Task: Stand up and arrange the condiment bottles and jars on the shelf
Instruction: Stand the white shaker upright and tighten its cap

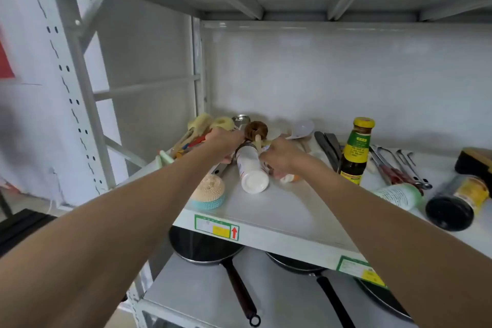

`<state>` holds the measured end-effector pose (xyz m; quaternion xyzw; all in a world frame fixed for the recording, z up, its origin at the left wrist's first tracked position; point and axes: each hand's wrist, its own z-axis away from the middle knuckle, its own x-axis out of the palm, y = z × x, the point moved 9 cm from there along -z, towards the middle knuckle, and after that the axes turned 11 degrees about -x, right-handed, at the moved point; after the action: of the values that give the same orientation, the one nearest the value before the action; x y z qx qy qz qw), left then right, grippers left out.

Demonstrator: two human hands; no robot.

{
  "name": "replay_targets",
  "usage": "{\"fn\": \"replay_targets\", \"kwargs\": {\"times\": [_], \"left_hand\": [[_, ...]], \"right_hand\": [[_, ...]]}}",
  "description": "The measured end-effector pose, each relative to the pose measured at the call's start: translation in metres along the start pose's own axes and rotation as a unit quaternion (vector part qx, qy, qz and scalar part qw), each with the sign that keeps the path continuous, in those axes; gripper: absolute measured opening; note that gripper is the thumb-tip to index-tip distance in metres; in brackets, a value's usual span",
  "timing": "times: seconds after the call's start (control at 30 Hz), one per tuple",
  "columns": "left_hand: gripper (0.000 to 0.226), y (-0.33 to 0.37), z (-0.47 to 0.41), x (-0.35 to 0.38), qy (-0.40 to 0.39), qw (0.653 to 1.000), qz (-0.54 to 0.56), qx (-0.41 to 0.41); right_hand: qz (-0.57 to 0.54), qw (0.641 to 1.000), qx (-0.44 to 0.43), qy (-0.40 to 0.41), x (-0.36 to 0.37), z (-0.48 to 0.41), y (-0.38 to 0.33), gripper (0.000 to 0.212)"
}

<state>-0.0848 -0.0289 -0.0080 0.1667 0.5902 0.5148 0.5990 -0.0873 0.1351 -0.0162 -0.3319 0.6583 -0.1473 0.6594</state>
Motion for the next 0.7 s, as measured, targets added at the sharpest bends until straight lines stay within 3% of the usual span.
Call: {"fn": "replay_targets", "kwargs": {"times": [0.17, 0.23, 0.4, 0.6, 0.7], "left_hand": [[0.049, 0.002, -0.005, 0.015, -0.022, 0.998, -0.052, -0.026], [0.047, 0.003, -0.01, 0.02, -0.035, 0.996, -0.079, -0.033], [0.061, -0.013, -0.032, 0.035, -0.084, 0.991, -0.058, -0.083], [0.058, -0.007, -0.034, 0.047, -0.088, 0.988, -0.094, -0.082], [0.044, -0.003, -0.031, 0.052, -0.09, 0.988, -0.089, -0.084]], "right_hand": [[-0.038, 0.999, 0.025, -0.029, 0.013, -0.003, -0.001, 0.026], [-0.061, 0.997, 0.033, -0.044, 0.02, -0.004, 0.003, 0.04], [-0.08, 0.994, 0.035, -0.069, 0.036, -0.013, 0.012, 0.049], [-0.106, 0.99, 0.03, -0.086, 0.04, -0.016, 0.011, 0.054], [-0.108, 0.99, 0.029, -0.081, 0.039, -0.018, 0.013, 0.053]]}}
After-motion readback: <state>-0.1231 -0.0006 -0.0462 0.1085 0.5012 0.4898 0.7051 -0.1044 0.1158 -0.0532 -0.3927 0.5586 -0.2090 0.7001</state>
